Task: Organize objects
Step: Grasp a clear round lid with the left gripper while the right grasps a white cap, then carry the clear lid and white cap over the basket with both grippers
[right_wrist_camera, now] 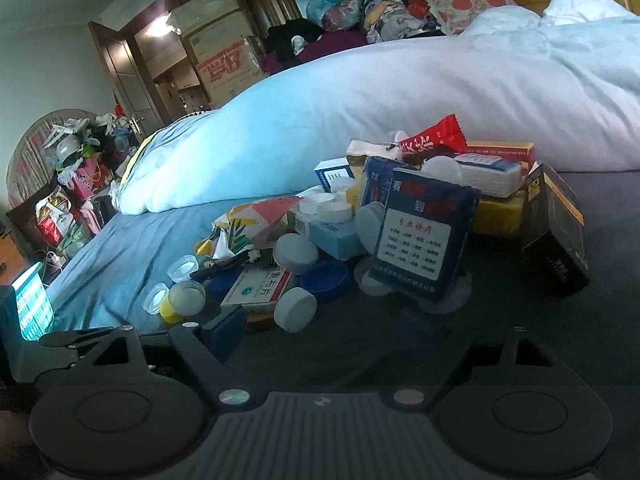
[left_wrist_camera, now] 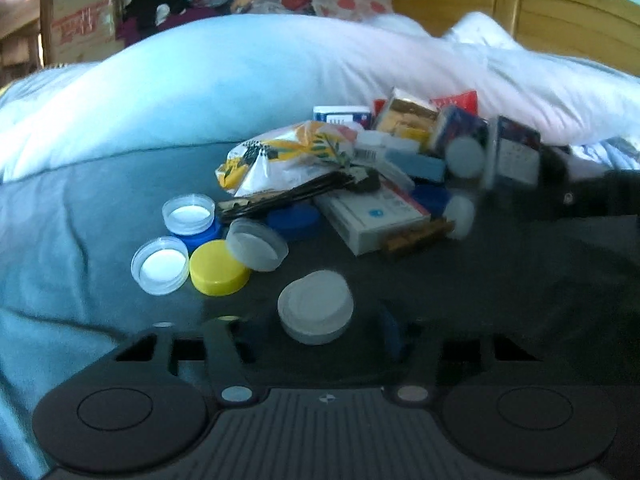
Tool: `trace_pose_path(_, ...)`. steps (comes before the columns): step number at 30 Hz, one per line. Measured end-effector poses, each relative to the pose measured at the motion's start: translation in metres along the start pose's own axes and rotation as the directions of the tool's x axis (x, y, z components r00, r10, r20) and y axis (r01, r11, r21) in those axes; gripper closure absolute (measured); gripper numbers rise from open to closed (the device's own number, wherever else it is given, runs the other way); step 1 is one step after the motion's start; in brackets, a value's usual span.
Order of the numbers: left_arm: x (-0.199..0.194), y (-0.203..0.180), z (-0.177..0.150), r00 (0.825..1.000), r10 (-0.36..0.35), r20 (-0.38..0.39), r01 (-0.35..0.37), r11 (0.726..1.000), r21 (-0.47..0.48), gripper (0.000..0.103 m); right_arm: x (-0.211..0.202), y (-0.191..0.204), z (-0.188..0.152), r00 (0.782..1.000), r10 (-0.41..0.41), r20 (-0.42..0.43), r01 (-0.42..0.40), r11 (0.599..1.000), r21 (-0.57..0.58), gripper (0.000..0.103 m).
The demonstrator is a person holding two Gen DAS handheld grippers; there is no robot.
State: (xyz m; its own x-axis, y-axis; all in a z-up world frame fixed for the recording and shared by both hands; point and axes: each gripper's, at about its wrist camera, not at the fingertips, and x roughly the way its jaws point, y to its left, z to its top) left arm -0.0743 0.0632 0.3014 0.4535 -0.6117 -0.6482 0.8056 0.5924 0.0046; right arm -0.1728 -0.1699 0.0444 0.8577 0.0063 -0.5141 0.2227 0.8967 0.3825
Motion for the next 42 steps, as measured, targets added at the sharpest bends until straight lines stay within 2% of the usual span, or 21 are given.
trace_pose_path(2, -0.003, 0.001, 0.002, 1.0, 0.008, 0.002, -0.008, 1.0, -0.008, 0.063, -0.002, -0.001, 0.0, 1.0, -0.003, 0.008, 0.003, 1.0, 0.005, 0.019)
trace_pose_path(4, -0.016, -0.002, 0.009, 1.0, 0.017, 0.02, -0.017, 1.0, 0.024, 0.063, -0.004, -0.003, 0.001, 1.0, -0.004, 0.014, 0.004, 1.0, 0.017, 0.019)
trace_pose_path(6, -0.038, -0.02, 0.022, 0.996, 0.057, 0.065, -0.065, 0.988, 0.142, 0.063, -0.005, -0.004, 0.002, 1.0, -0.003, 0.024, 0.003, 1.0, 0.025, 0.019)
trace_pose_path(7, -0.052, -0.034, 0.025, 0.991, 0.067, 0.112, -0.093, 0.966, 0.24, 0.063, -0.006, -0.004, 0.002, 1.0, -0.001, 0.025, 0.001, 1.0, 0.027, 0.019)
trace_pose_path(8, -0.049, -0.046, 0.017, 0.985, 0.128, 0.117, -0.162, 0.919, 0.36, 0.064, -0.006, -0.004, 0.002, 1.0, 0.001, 0.025, -0.001, 1.0, 0.028, 0.019)
trace_pose_path(9, -0.027, -0.049, 0.003, 0.975, 0.221, 0.013, -0.201, 0.861, 0.468, 0.064, -0.006, -0.003, 0.002, 1.0, 0.004, 0.027, -0.004, 1.0, 0.027, 0.019)
trace_pose_path(10, -0.016, -0.041, -0.008, 0.968, 0.244, -0.054, -0.188, 0.853, 0.486, 0.064, -0.006, -0.002, 0.002, 1.0, 0.005, 0.03, -0.006, 1.0, 0.024, 0.02)
trace_pose_path(12, -0.024, -0.03, -0.009, 0.969, 0.241, -0.056, -0.196, 0.885, 0.421, 0.064, -0.009, -0.002, 0.002, 0.999, 0.008, 0.036, -0.009, 1.0, 0.027, 0.02)
trace_pose_path(16, -0.035, -0.018, -0.005, 0.958, 0.286, -0.036, -0.26, 0.912, 0.316, 0.063, -0.007, -0.002, 0.003, 0.999, 0.019, 0.036, -0.019, 1.0, 0.023, 0.022)
trace_pose_path(20, -0.054, 0.014, -0.007, 0.952, 0.306, -0.029, -0.302, 0.947, 0.109, 0.063, -0.014, 0.014, 0.003, 0.995, 0.083, 0.061, -0.079, 0.995, -0.069, 0.025)
trace_pose_path(22, -0.069, 0.028, -0.008, 0.956, 0.293, -0.008, -0.293, 0.956, -0.012, 0.063, -0.009, 0.026, 0.0, 0.99, 0.139, 0.033, -0.136, 0.987, -0.086, 0.028)
trace_pose_path(26, -0.09, 0.038, -0.011, 0.963, 0.268, 0.021, -0.262, 0.955, -0.14, 0.063, 0.018, 0.064, -0.014, 0.965, 0.248, -0.084, -0.26, 0.949, -0.178, 0.038)
trace_pose_path(29, -0.098, 0.042, -0.012, 0.962, 0.272, 0.024, -0.264, 0.948, -0.178, 0.063, 0.036, 0.094, -0.026, 0.95, 0.276, -0.148, -0.307, 0.915, -0.264, 0.04)
trace_pose_path(33, -0.104, 0.043, -0.012, 0.962, 0.274, 0.016, -0.267, 0.946, -0.187, 0.063, 0.062, 0.116, -0.031, 0.953, 0.245, -0.177, -0.289, 0.909, -0.3, 0.044)
trace_pose_path(34, -0.106, 0.042, -0.012, 0.961, 0.275, 0.013, -0.267, 0.945, -0.189, 0.063, 0.069, 0.121, -0.033, 0.955, 0.228, -0.189, -0.279, 0.908, -0.312, 0.051)
trace_pose_path(35, -0.107, 0.042, -0.011, 0.961, 0.278, 0.01, -0.271, 0.944, -0.19, 0.063, 0.073, 0.125, -0.035, 0.956, 0.214, -0.201, -0.272, 0.905, -0.328, 0.064)
trace_pose_path(36, -0.108, 0.042, -0.011, 0.96, 0.279, 0.008, -0.273, 0.943, -0.19, 0.063, 0.076, 0.128, -0.037, 0.956, 0.201, -0.212, -0.266, 0.9, -0.346, 0.07)
trace_pose_path(39, -0.112, 0.042, -0.01, 0.958, 0.287, 0.001, -0.281, 0.94, -0.195, 0.063, 0.073, 0.134, -0.041, 0.961, 0.177, -0.213, -0.25, 0.884, -0.395, 0.07)
trace_pose_path(42, -0.12, 0.048, -0.006, 0.951, 0.308, -0.015, -0.304, 0.928, -0.216, 0.063, 0.065, 0.133, -0.028, 0.968, 0.174, -0.182, -0.231, 0.902, -0.365, 0.07)
